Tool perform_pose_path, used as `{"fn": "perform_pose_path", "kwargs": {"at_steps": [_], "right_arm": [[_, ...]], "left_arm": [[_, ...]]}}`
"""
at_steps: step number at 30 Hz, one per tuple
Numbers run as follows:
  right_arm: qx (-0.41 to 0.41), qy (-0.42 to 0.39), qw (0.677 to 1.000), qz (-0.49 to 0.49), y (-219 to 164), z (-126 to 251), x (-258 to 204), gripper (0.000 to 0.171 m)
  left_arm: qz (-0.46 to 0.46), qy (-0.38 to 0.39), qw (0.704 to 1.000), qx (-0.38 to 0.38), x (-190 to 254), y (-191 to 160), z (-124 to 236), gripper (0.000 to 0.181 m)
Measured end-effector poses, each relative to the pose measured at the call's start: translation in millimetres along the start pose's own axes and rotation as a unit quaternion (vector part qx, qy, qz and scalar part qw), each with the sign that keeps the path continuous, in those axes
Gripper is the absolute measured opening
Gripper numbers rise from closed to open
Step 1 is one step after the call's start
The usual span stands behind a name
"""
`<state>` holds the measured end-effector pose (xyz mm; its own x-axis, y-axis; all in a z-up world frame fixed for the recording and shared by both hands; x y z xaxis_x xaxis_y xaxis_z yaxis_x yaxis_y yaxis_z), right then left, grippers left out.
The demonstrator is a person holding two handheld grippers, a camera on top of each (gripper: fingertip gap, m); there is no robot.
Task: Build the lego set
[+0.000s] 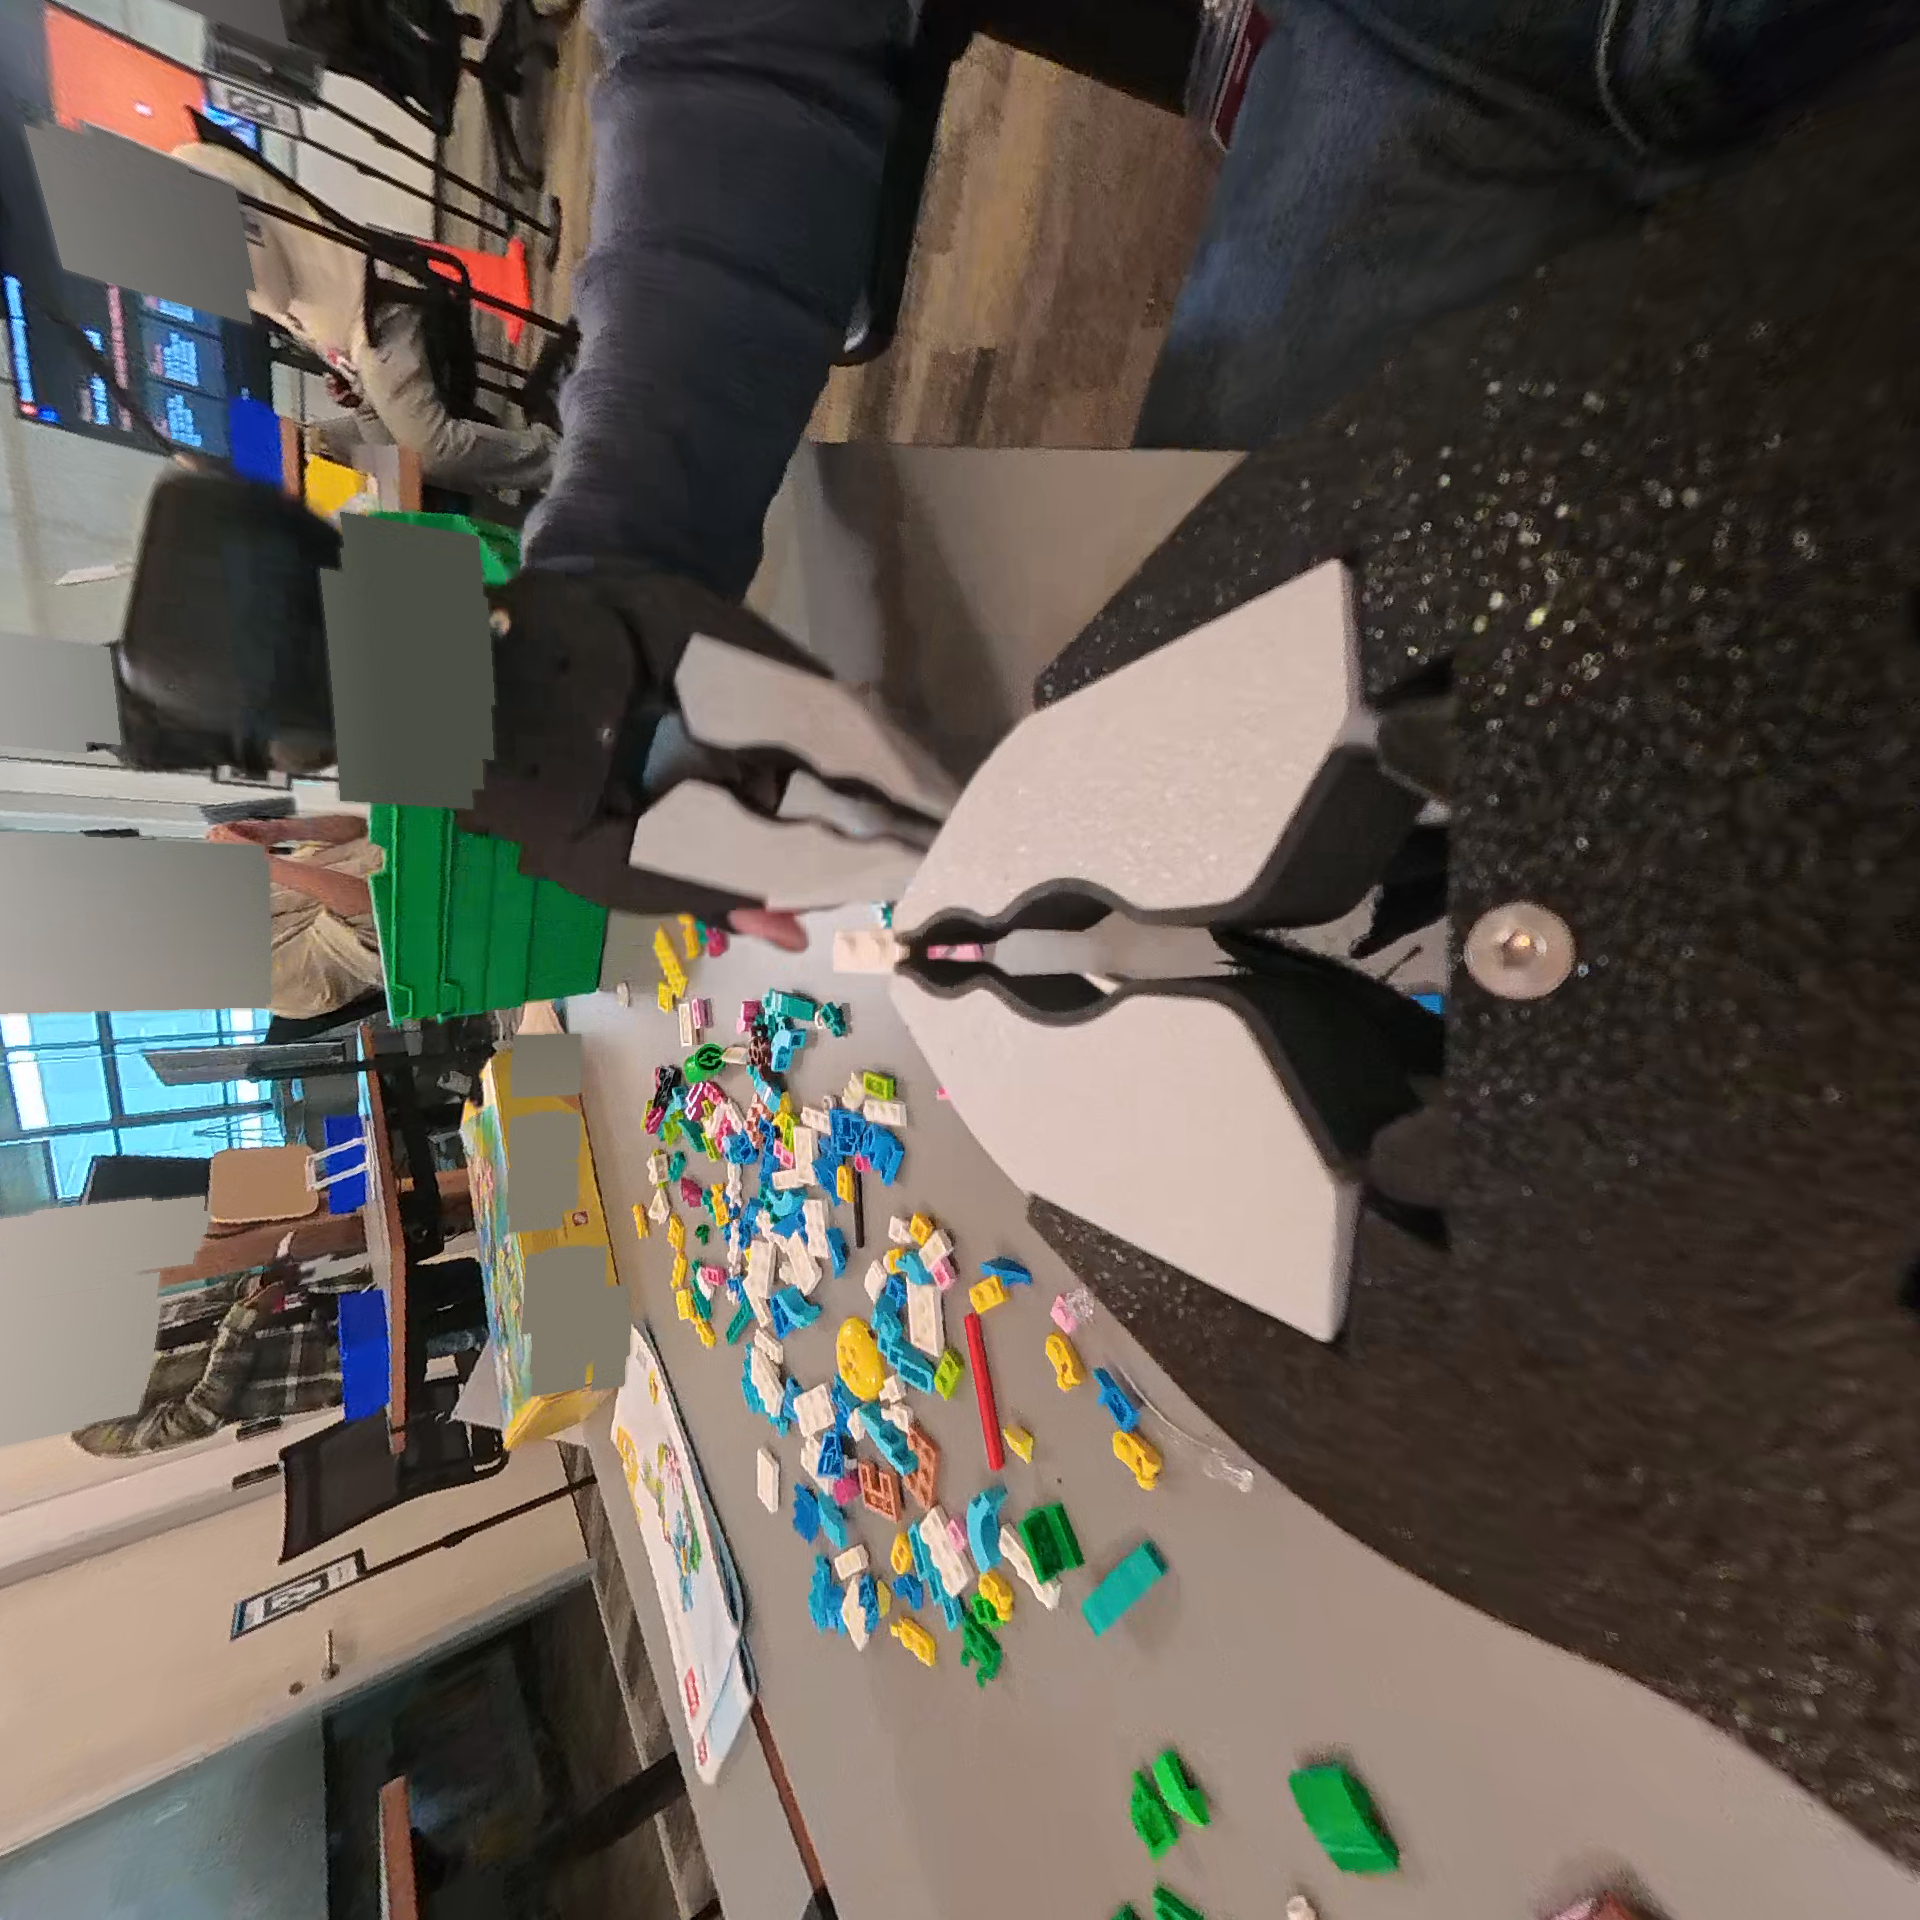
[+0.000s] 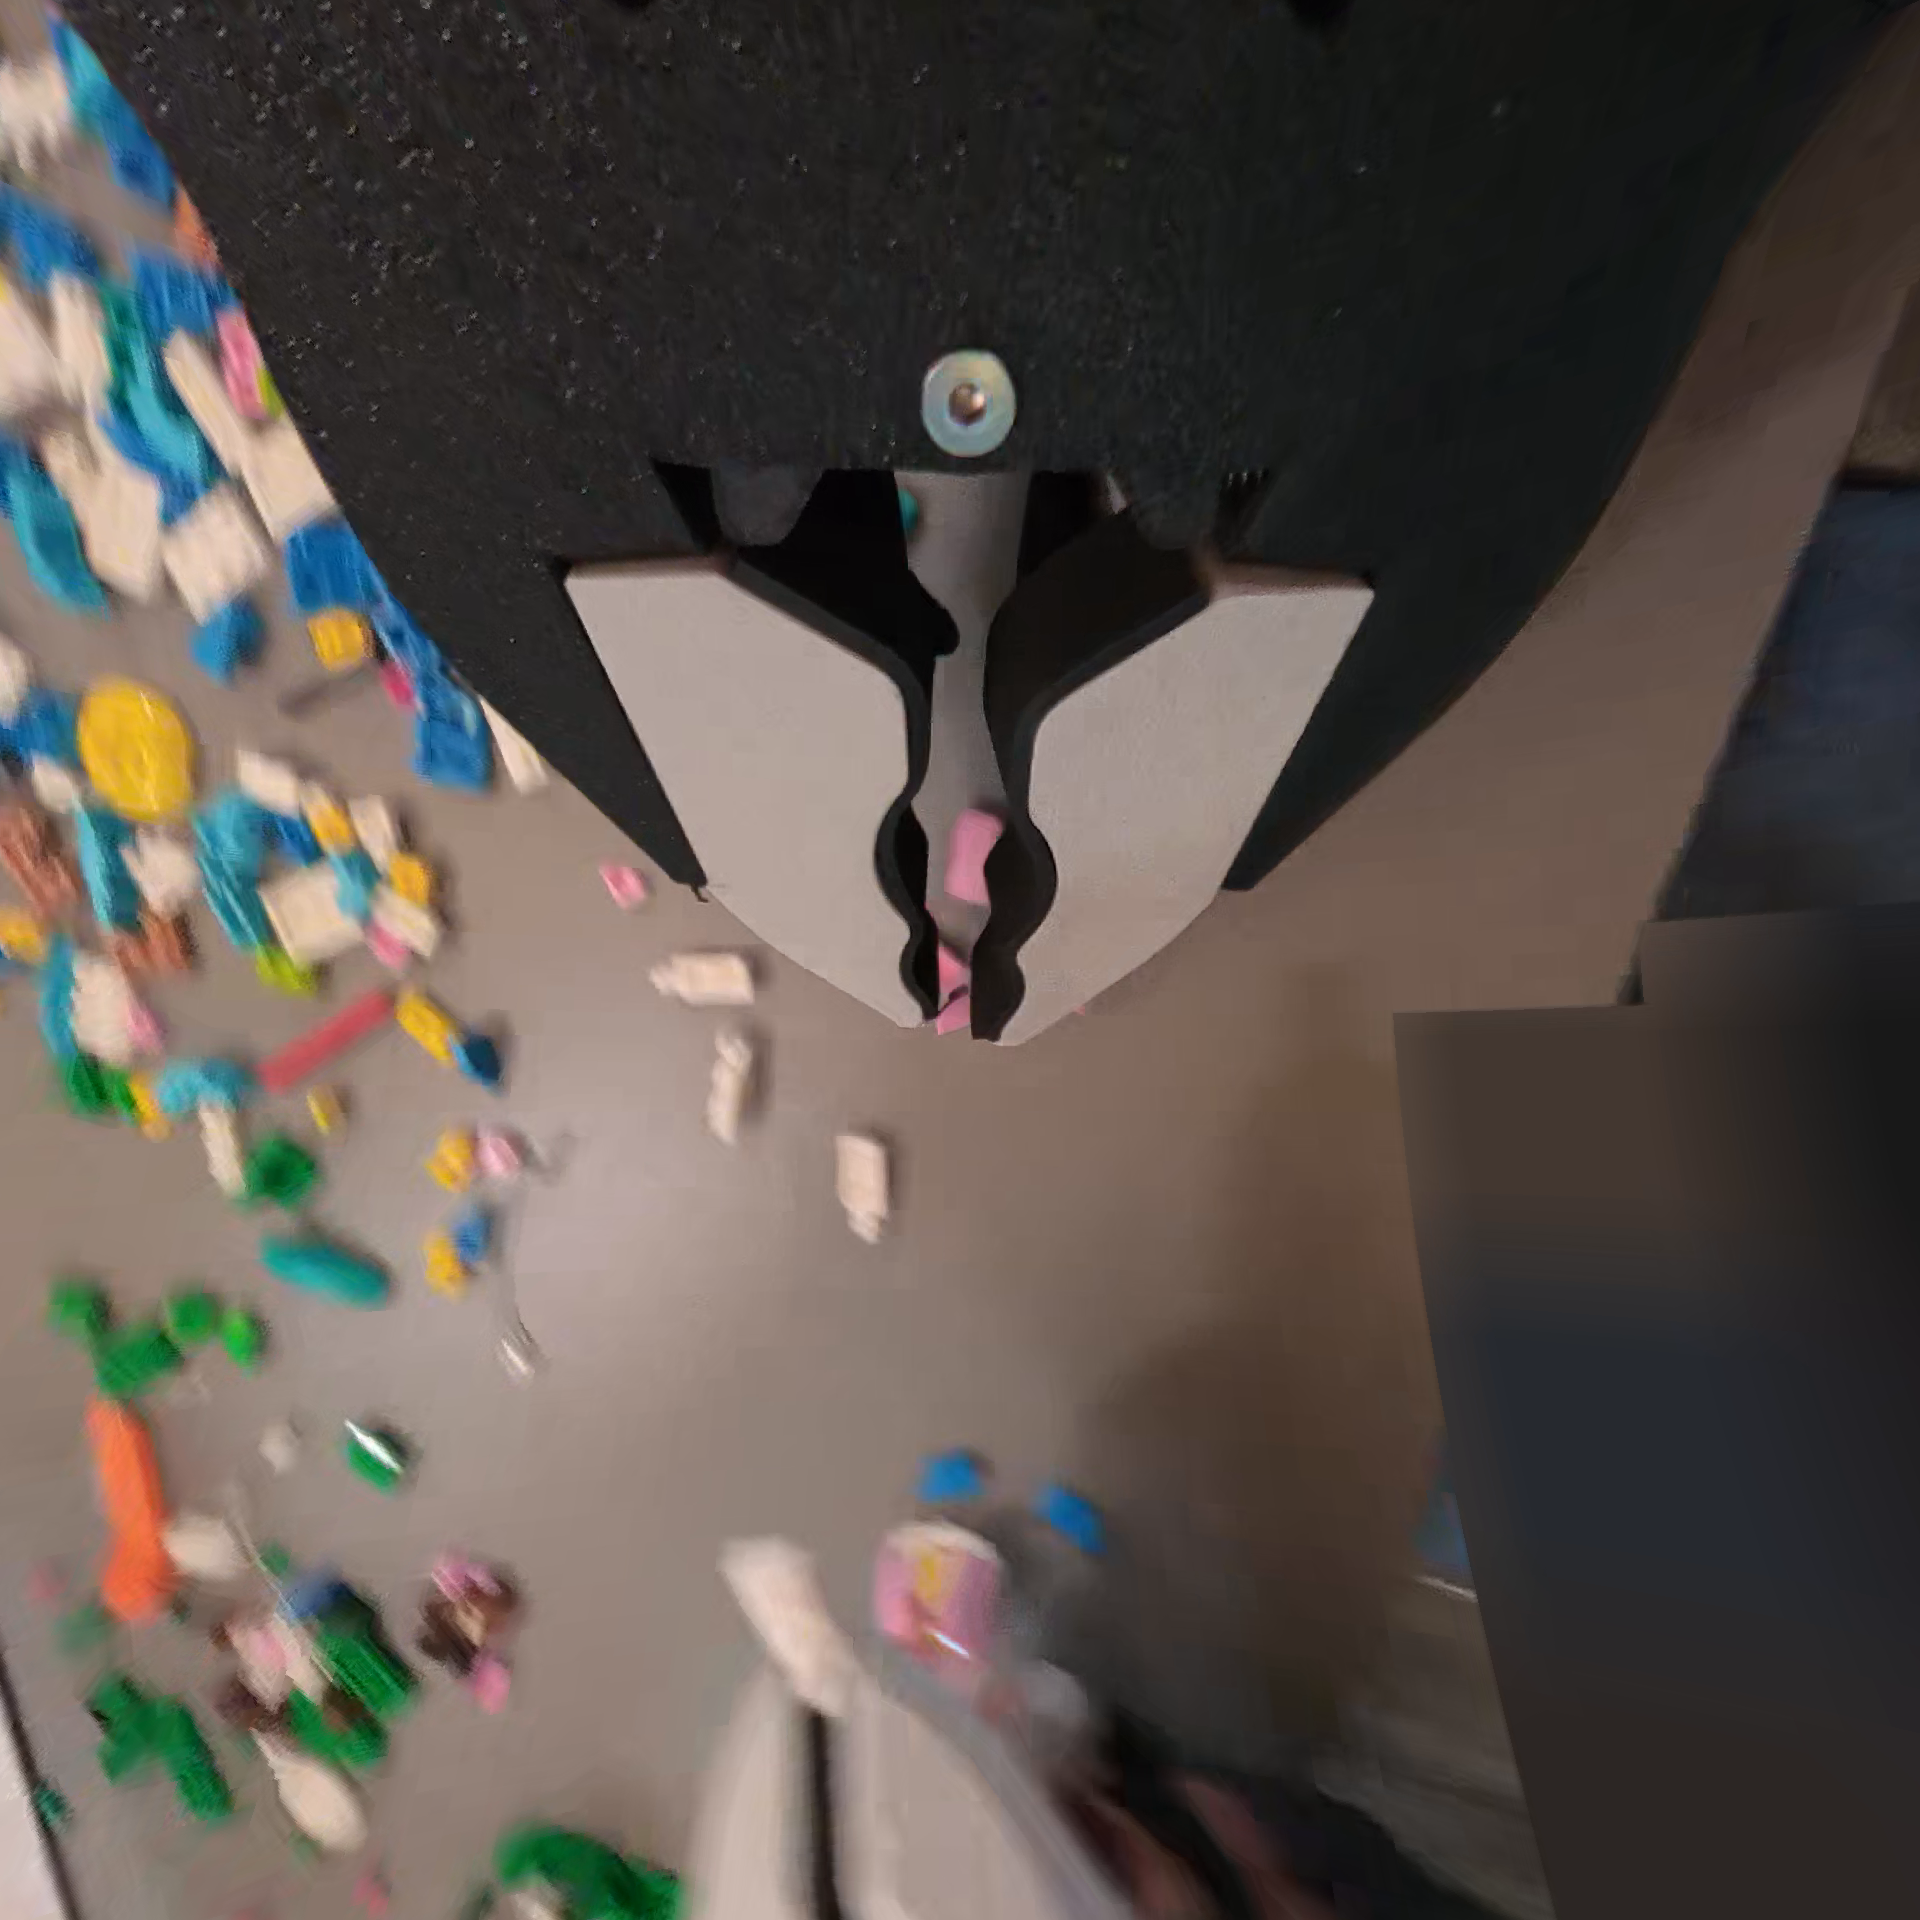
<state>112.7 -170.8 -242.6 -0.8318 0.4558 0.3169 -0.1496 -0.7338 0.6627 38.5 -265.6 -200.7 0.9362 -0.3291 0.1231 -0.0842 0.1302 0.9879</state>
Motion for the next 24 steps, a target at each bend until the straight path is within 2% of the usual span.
{"fn": "perform_pose_path", "kwargs": {"at_steps": [4,9,21,24], "right_arm": [[-0.004,0.047,0.997,0.060,20,-17,-20,0.005],[-0.029,0.066,0.993,0.091,26,-33,-31,0.006],[-0.049,0.049,0.994,0.082,20,-32,-26,0.012],[-0.072,0.007,0.995,0.071,15,-31,-15,0.009]], "left_arm": [[0.001,-0.002,1.000,-0.003,0,0,0,0.002],[-0.016,-0.004,1.000,-0.018,4,-3,-2,0.002],[-0.015,-0.012,0.999,-0.029,5,-5,-4,0.002],[-0.015,-0.012,0.999,-0.030,5,-6,-4,0.002]]}}
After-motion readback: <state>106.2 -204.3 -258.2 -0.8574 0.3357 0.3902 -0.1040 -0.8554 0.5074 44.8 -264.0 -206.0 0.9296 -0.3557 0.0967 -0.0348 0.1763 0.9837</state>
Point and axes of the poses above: each gripper's, where its closed fingertips meet, z back along the fingers, y out of its top, x = y × z across the jaws, the point moved 4 cm from there along z, back along the fingers, and after that the axes turned 9 degrees about z, right-handed, at the moved point
